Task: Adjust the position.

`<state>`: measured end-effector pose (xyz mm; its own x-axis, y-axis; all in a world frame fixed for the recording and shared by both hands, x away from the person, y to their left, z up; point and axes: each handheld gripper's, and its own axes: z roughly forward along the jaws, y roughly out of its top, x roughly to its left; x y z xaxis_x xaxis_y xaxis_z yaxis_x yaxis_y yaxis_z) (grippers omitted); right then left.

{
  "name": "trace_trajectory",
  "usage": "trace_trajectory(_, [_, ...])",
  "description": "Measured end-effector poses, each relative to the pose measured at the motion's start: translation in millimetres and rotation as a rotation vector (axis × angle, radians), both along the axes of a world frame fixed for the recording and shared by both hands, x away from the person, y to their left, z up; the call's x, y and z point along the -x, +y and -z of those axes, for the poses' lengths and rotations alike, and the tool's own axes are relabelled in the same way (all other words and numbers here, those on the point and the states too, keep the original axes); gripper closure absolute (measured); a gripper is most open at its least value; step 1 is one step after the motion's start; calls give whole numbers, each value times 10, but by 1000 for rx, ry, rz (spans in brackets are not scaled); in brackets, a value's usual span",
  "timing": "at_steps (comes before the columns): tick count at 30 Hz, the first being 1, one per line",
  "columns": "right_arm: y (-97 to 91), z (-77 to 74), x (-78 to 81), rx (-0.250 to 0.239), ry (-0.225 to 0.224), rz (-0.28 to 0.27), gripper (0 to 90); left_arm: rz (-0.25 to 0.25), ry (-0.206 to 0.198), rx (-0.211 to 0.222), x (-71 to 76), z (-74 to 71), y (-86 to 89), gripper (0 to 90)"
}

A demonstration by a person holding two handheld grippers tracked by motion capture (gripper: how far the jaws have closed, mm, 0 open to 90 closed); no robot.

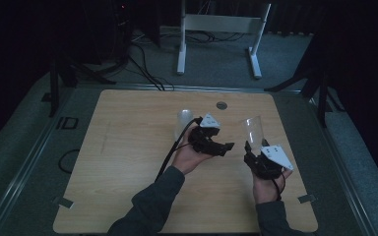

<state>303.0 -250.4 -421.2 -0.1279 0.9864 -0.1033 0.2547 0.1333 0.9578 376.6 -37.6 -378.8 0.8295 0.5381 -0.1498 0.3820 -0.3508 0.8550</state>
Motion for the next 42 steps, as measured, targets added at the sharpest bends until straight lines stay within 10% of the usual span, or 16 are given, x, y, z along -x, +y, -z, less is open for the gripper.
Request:
trace_trajectory(16, [15,30,17,-9,-57,11,421,9,37,65,-67,-63,-95,242])
trace_trajectory(42, [107,48,48,-9,-72,-24,421,42,200,312,-241,11,-314,153])
